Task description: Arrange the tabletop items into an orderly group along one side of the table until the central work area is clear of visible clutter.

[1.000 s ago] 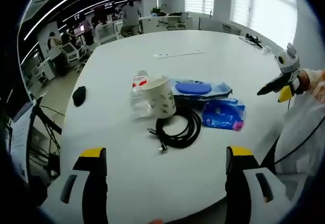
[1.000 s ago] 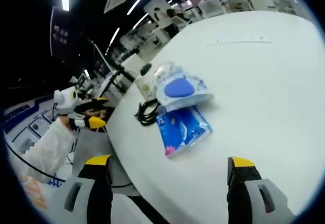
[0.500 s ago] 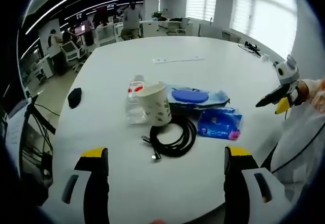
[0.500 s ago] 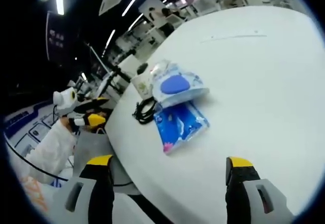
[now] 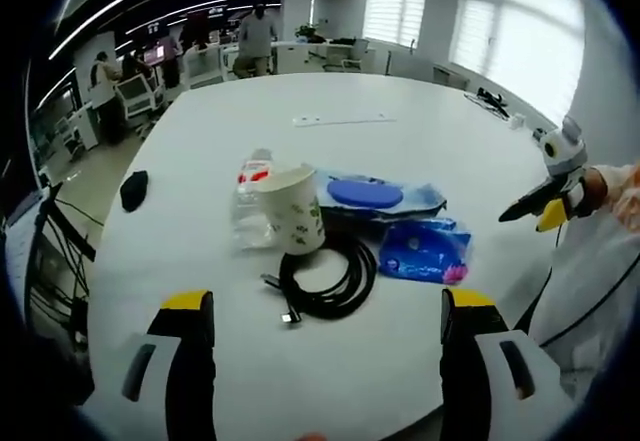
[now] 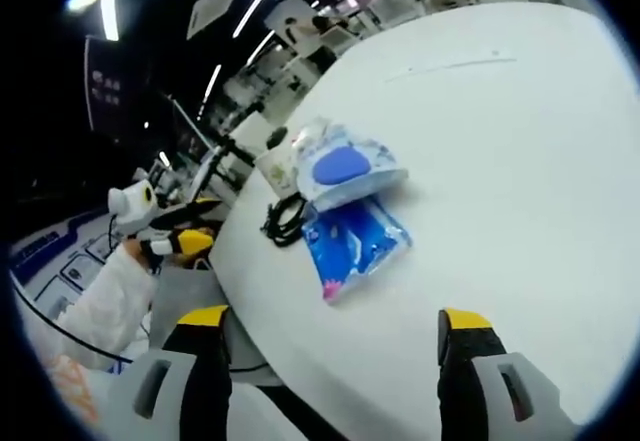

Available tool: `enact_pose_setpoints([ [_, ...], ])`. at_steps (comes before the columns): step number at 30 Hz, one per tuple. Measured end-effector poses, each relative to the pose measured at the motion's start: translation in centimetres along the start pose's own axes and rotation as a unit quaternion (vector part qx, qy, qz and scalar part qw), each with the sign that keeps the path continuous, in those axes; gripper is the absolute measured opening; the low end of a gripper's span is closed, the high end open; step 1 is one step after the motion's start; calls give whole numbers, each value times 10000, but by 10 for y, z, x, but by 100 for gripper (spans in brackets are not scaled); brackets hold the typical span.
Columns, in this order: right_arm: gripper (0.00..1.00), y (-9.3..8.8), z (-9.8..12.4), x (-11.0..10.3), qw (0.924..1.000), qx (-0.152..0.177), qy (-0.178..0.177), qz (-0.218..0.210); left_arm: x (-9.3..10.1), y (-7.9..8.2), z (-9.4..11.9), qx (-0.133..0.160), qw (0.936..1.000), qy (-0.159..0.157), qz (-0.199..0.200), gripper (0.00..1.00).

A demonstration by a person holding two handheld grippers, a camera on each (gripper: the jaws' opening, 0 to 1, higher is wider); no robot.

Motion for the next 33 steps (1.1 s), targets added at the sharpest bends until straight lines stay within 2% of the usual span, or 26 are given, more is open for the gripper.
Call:
enact_pose_setpoints([
  [4,85,1,-2,-3,9999,-17,85,-114,0,0,-3,-13,10000,-12,36,96],
  [10,84,14,-8,-8,9989,91,261,-384,2,-1,-7,5,10000,-24,94,96],
  [19,80,35,-22,-14,9922,351,538,-1072,1,-6,-6,-26,9998,37,183,96],
  [21,78,39,-25,-16,9888,470,589,-1291,1,-6,-6,2,9997,59,221,96],
  [23,75,43,-28,-17,9822,558,704,-1648,3,-4,-6,10,9997,67,250,96],
  [27,72,52,-36,-16,9669,769,917,-2252,6,-5,-8,1,9996,40,286,96],
  [28,72,54,-39,-16,9610,820,979,-2453,6,-5,-9,2,9996,32,293,96],
  [33,71,61,-50,-13,9460,995,1031,-2909,8,-5,-12,26,9994,-32,344,96],
])
Point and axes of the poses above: the point that each gripper's makers call its tool centre point, and the gripper's own axes: z roughly backward along the fingers, x roughly to its right, y roughly out of its top, the point moved 10 cm from there along z, roughly backward along the fingers, and after that the axes turned 13 degrees about -z, right-handed, at the moved point
